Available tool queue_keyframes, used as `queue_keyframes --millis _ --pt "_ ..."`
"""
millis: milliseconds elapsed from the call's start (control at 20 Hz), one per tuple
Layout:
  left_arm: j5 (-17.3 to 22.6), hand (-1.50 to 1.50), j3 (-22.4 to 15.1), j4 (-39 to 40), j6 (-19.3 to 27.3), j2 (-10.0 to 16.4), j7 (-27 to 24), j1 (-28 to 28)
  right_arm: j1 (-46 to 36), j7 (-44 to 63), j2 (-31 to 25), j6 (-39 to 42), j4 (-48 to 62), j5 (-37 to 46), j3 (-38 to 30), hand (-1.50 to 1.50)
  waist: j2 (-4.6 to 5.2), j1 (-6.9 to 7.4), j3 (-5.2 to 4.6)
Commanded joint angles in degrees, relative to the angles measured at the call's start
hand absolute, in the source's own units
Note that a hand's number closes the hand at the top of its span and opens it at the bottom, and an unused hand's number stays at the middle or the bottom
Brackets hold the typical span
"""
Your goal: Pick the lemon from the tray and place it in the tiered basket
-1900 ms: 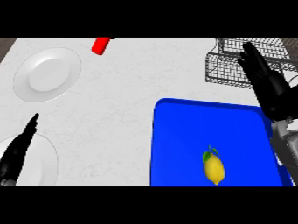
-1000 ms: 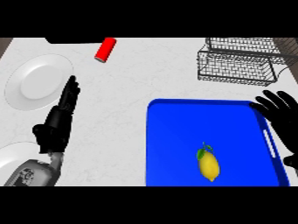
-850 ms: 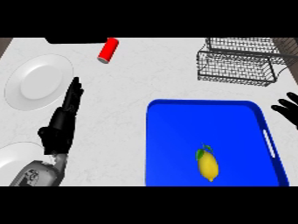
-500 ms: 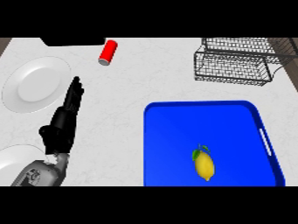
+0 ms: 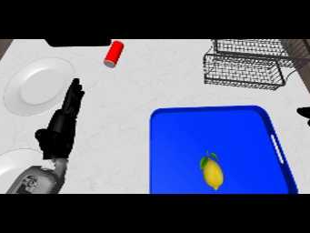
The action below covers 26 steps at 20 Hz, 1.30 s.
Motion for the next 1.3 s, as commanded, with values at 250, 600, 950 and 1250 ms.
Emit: queue_keyframes --millis 250,600,950,1250 --pt "-1.9 0.00 1.9 -0.1 -2.4 -2.3 1.0 -0.8 2.5 15.0 6.2 -2.0 -15.4 8.2 8.8 -1.50 0.42 1.28 -0.01" --pt "-4.8 0.00 2.3 -2.7 -3.4 -3.4 1.8 1.4 4.1 20.9 9.9 1.7 -19.1 14.5 15.2 -1.50 0.44 1.47 0.00" --pt "-6.9 0.00 3.3 -4.3 -3.9 -5.4 4.1 1.6 5.2 19.3 11.5 5.8 -16.0 23.0 16.1 -1.50 0.44 1.46 0.05" --pt "-6.5 0.00 8.2 2.1 -7.7 -6.4 3.0 -2.7 6.0 16.8 13.3 6.7 -18.0 29.3 15.2 -1.50 0.49 1.16 0.02"
